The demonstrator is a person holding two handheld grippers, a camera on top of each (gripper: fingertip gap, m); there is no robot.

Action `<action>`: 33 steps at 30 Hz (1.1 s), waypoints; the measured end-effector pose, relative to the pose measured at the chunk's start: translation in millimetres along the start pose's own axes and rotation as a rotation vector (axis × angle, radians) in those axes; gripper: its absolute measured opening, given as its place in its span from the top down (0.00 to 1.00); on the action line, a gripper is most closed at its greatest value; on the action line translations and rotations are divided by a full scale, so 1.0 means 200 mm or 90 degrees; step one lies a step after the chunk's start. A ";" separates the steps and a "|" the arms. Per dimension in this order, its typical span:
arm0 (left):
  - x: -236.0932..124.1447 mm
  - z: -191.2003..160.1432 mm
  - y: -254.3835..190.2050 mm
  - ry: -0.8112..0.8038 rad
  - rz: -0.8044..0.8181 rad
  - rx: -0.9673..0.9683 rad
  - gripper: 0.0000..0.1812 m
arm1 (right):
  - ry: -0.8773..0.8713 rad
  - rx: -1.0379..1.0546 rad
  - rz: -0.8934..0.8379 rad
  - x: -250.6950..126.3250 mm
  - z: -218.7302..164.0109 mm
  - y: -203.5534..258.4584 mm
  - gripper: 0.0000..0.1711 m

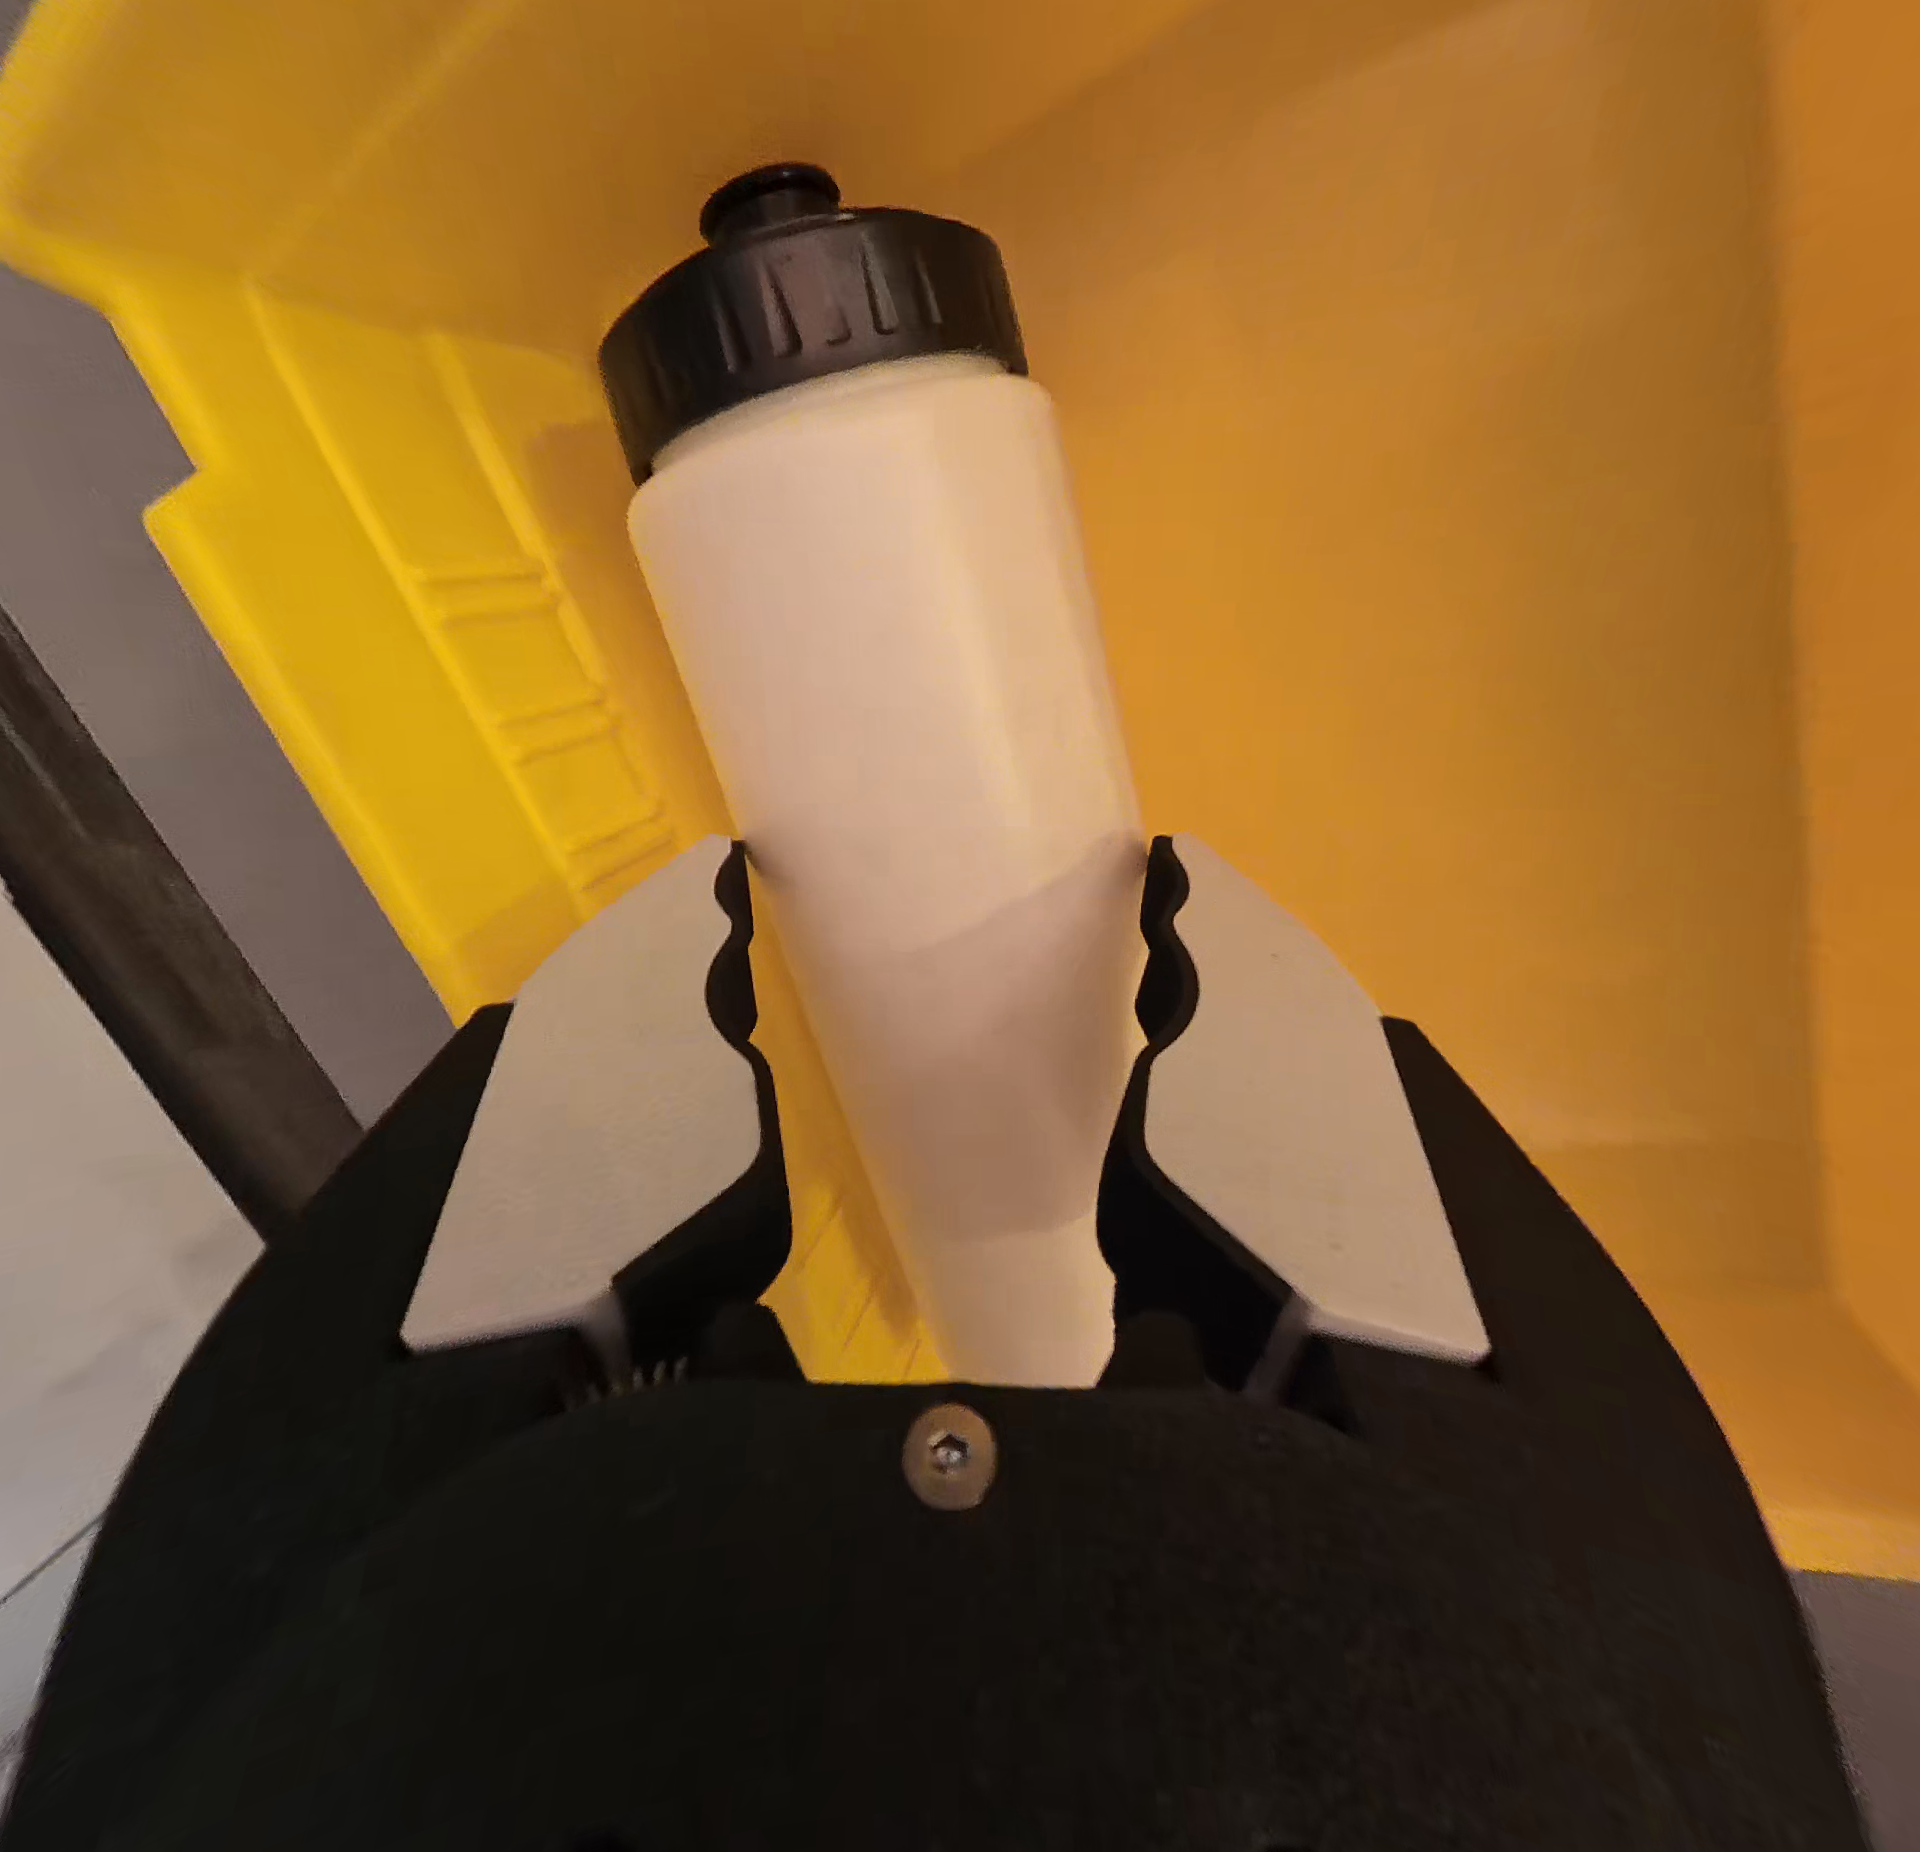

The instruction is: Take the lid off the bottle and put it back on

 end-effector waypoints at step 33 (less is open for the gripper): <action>-0.70 0.12 -0.25 -0.494 -0.262 0.035 0.54 | -0.098 -0.198 0.254 0.39 0.12 0.79 0.76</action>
Point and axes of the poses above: each gripper's, where its closed fingertips meet, x out along the fingers, z out of its top, y = z × x across the jaws, the point moved 2 cm from there along -x, back along the fingers, and after that the axes turned 15 degrees about -x, right-handed, at the moved point
